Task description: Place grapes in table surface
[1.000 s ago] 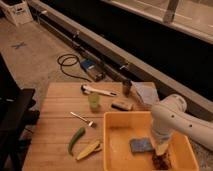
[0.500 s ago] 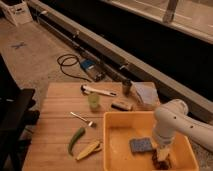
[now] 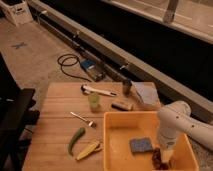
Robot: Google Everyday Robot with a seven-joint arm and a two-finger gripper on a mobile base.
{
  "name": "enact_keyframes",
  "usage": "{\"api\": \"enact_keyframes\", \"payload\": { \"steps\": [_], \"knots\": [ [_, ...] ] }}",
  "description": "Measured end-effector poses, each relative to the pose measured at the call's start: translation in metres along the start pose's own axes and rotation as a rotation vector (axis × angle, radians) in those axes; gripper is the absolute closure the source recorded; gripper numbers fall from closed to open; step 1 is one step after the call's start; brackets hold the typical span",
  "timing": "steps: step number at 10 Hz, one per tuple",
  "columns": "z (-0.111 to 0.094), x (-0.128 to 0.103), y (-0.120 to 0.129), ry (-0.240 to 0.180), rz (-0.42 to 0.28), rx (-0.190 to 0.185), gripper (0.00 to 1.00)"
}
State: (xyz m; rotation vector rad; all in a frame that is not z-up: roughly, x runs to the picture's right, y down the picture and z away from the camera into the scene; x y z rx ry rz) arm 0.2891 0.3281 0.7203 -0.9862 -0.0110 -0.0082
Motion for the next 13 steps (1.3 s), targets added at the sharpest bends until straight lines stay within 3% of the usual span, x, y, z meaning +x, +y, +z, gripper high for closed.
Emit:
{"api": "enact_keyframes", "payload": {
  "steps": [2,4,8,9,11,13],
  "knots": [
    [0.013,-0.001,-0.005,-0.006,0.018,-0.037,0.35],
    [0.011,-0.001,-0.004,-0.009,0.02,-0.034,0.46],
    [0.008,0.001,0.001,-0.005,0.018,-0.049,0.9],
    [0.007,0.001,0.001,-0.021,0.037,-0.039,0.97],
    [0.0,0.003,-0.002,-0.047,0.084,-0.008,1.0],
    [-0.029,0.003,-0.011,-0.056,0.1,0.058,1.0]
  ]
}}
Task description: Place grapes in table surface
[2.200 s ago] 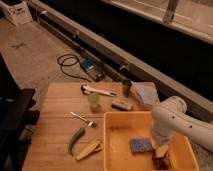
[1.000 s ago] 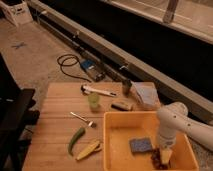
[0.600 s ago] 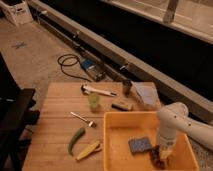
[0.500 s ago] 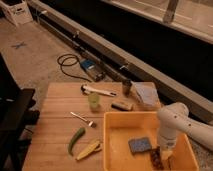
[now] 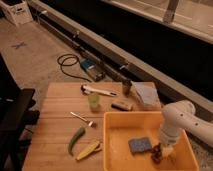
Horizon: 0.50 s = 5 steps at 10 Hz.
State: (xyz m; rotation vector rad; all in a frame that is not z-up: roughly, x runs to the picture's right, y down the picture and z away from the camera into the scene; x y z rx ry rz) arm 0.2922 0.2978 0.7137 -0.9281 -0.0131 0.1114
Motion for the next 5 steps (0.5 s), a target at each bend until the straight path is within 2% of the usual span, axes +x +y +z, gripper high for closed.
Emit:
{"api": "enact_keyframes", "payload": {
  "steps": [1,2,3,5],
  "knots": [
    [-0.013,-0.001,-0.004,-0.001,0.002,0.026,1.0],
    [-0.034,-0.004,-0.015,-0.002,-0.001,0.074,1.0],
    [-0.049,-0.008,-0.023,0.001,-0.006,0.103,1.0],
    [-0.092,-0.008,-0.038,0.025,-0.008,0.181,1.0]
  ]
}}
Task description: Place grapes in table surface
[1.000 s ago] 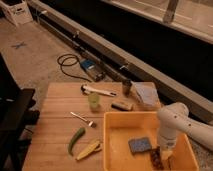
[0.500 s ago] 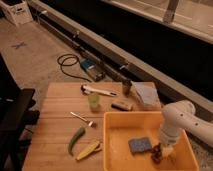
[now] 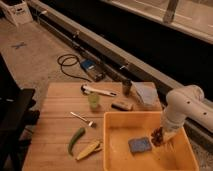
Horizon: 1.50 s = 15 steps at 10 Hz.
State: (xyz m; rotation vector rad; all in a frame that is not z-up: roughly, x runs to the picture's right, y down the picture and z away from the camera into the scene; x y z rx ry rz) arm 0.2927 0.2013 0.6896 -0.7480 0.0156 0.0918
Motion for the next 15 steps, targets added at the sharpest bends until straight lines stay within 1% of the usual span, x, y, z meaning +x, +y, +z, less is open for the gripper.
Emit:
{"api": "enact_keyframes", "payload": {
  "steps": [3,4,5,6,7,9,10,11,12,15],
  "knots": [
    [-0.06,-0.009,-0.04,0.025,-0.024,0.116,1.0],
    [-0.084,-0.015,-0.057,0.032,-0.04,0.157,1.0],
    [-0.102,-0.023,-0.076,0.031,-0.058,0.197,1.0],
    [-0.112,-0.032,-0.087,0.027,-0.076,0.218,1.0],
    [-0.122,-0.05,-0.098,0.015,-0.106,0.247,1.0],
    [-0.127,-0.079,-0.104,0.001,-0.151,0.273,1.0],
    [-0.124,-0.1,-0.103,0.003,-0.189,0.28,1.0],
    [-0.123,-0.104,-0.103,0.007,-0.198,0.282,1.0],
    [-0.123,-0.102,-0.102,0.008,-0.194,0.282,1.0],
    [-0.123,-0.103,-0.103,0.008,-0.197,0.283,1.0]
  ]
}}
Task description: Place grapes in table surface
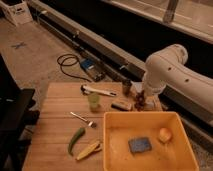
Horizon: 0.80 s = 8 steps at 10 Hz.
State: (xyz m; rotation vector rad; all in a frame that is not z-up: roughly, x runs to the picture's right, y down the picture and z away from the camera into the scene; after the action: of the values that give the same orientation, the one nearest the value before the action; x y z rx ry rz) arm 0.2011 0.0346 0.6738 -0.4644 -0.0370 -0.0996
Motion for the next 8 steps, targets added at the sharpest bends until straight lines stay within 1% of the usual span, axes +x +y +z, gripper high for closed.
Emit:
{"api": "enact_keyframes", "payload": {
  "steps": [3,4,5,6,8],
  "knots": [
    [0.0,0.002,0.0,0.003,-0.001,0.004,1.0],
    [-0.004,-0.002,-0.005,0.004,-0.019,0.023,1.0],
    [-0.008,-0.013,-0.009,-0.001,-0.049,0.038,1.0],
    [-0.011,-0.03,-0.013,-0.008,-0.083,0.051,1.0],
    [-0.015,-0.076,-0.019,-0.028,-0.162,0.074,1.0]
  ]
}}
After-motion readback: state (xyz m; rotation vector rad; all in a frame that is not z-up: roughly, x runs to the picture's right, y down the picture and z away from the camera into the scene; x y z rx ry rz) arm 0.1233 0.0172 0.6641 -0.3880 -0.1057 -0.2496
